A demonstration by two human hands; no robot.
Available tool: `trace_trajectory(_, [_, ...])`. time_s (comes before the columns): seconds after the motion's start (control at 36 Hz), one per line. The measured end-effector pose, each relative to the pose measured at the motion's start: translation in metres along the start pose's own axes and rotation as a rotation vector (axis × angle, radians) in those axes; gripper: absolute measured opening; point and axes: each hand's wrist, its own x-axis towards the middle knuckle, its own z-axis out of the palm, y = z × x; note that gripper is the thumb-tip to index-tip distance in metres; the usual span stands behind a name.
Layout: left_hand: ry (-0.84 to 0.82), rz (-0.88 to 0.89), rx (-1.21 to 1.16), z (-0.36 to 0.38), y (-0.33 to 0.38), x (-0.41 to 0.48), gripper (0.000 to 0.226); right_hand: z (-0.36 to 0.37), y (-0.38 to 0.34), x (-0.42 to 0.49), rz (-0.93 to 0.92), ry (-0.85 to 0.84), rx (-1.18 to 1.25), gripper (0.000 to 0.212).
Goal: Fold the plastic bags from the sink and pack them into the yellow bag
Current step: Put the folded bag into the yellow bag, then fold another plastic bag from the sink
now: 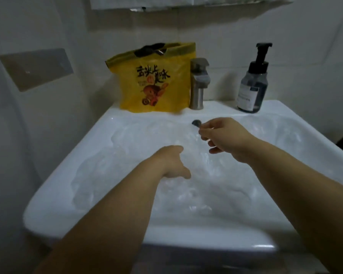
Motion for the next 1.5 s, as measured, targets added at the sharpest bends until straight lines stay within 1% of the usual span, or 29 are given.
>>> trace_trajectory(0.03, [0.030,0.012,0.028,0.005,0.000,0.000,0.082,0.003,0.009,-0.004,0.026,-0.010,-0.004,0.015])
trace_trajectory(0.08, [0.190,0.044,-0.007,0.006,0.002,-0.002,0.059,0.007,0.023,-0.011,0.067,-0.052,0.001,0.028])
trace_trajectory(0.17, [0.428,0.146,-0.347,0.000,0.010,-0.003,0.024,0.010,0.032,-0.019,0.057,-0.182,-0.048,0.058])
trace_trajectory(0.22, [0.453,0.208,-0.564,-0.004,0.020,-0.009,0.015,0.012,0.032,-0.021,0.028,-0.234,-0.015,0.072])
trace_trajectory(0.25, [0.448,0.230,-0.622,-0.005,0.025,-0.011,0.015,0.012,0.032,-0.020,0.000,-0.215,0.015,0.067])
trace_trajectory(0.33, [0.450,0.262,-0.771,-0.007,0.032,-0.013,0.022,0.007,0.023,-0.017,-0.062,-0.024,0.187,0.016])
trace_trajectory(0.42, [0.454,0.281,-0.852,-0.007,0.027,-0.010,0.025,-0.005,0.020,-0.011,0.035,0.054,0.495,0.016])
trace_trajectory(0.5, [0.448,0.335,-0.766,-0.006,0.016,-0.004,0.011,-0.011,0.021,-0.010,0.097,-0.047,0.649,0.030])
trace_trajectory(0.53, [0.466,0.339,-0.749,-0.006,0.013,-0.004,0.005,-0.010,0.022,-0.011,0.091,-0.115,0.610,0.039])
trace_trajectory(0.56, [0.482,0.343,-0.723,-0.005,0.010,-0.001,0.010,-0.008,0.022,-0.012,0.080,-0.183,0.524,0.051])
trace_trajectory(0.64, [0.490,0.284,-0.653,-0.005,0.008,0.001,0.009,0.008,0.029,-0.014,0.090,-0.316,0.153,0.089])
trace_trajectory(0.69, [0.429,0.184,-0.474,-0.004,0.006,0.003,0.041,0.020,0.036,-0.013,0.104,-0.347,-0.062,0.096])
trace_trajectory(0.75, [0.304,0.067,-0.287,-0.003,0.004,-0.002,0.071,0.026,0.041,-0.012,0.103,-0.378,-0.141,0.095])
trace_trajectory(0.78, [0.250,0.050,-0.235,-0.003,0.003,-0.004,0.076,0.027,0.042,-0.012,0.099,-0.386,-0.140,0.094])
trace_trajectory(0.83, [0.201,0.085,-0.258,-0.002,0.002,-0.004,0.061,0.026,0.039,-0.010,0.085,-0.367,-0.112,0.090])
trace_trajectory(0.92, [0.254,0.204,-0.631,-0.006,0.007,-0.002,0.031,0.024,0.035,-0.009,0.049,-0.341,-0.035,0.077])
trace_trajectory(0.94, [0.264,0.231,-0.809,-0.007,0.010,-0.002,0.026,0.023,0.034,-0.009,0.031,-0.332,-0.017,0.066])
trace_trajectory(1.0, [0.261,0.250,-1.130,-0.013,0.014,-0.002,0.016,0.021,0.030,-0.011,-0.008,-0.276,0.076,0.028])
trace_trajectory(1.03, [0.245,0.249,-1.250,-0.016,0.015,-0.002,0.013,0.020,0.027,-0.012,-0.003,-0.241,0.177,0.013])
trace_trajectory(1.08, [0.200,0.247,-1.405,-0.021,0.013,-0.002,0.024,0.015,0.023,-0.012,0.043,-0.203,0.414,0.011])
trace_trajectory(1.14, [0.247,0.206,-1.385,-0.023,0.011,0.000,0.030,0.010,0.019,-0.011,0.083,-0.162,0.628,0.013])
trace_trajectory(1.19, [0.328,0.223,-1.230,-0.021,0.010,0.000,0.031,0.005,0.017,-0.010,0.106,-0.143,0.810,0.017])
trace_trajectory(1.22, [0.333,0.254,-1.162,-0.019,0.010,-0.001,0.041,0.002,0.017,-0.010,0.109,-0.152,0.880,0.018])
trace_trajectory(1.28, [0.244,0.283,-1.075,-0.014,0.009,-0.001,0.062,-0.002,0.016,-0.009,0.113,-0.182,0.966,0.018])
trace_trajectory(1.31, [0.210,0.288,-1.027,-0.012,0.009,-0.001,0.059,-0.004,0.016,-0.010,0.114,-0.198,0.984,0.018])
trace_trajectory(1.33, [0.220,0.287,-0.973,-0.010,0.009,-0.002,0.046,-0.006,0.016,-0.011,0.111,-0.206,0.984,0.018])
trace_trajectory(1.39, [0.323,0.266,-0.930,-0.009,0.010,-0.002,0.014,-0.007,0.016,-0.011,0.105,-0.170,0.942,0.020])
trace_trajectory(1.42, [0.373,0.249,-0.947,-0.010,0.010,-0.003,0.005,-0.006,0.015,-0.011,0.108,-0.129,0.911,0.020])
trace_trajectory(1.5, [0.471,0.181,-1.078,-0.015,0.010,-0.004,0.007,-0.006,0.017,-0.009,0.179,0.044,0.759,0.018])
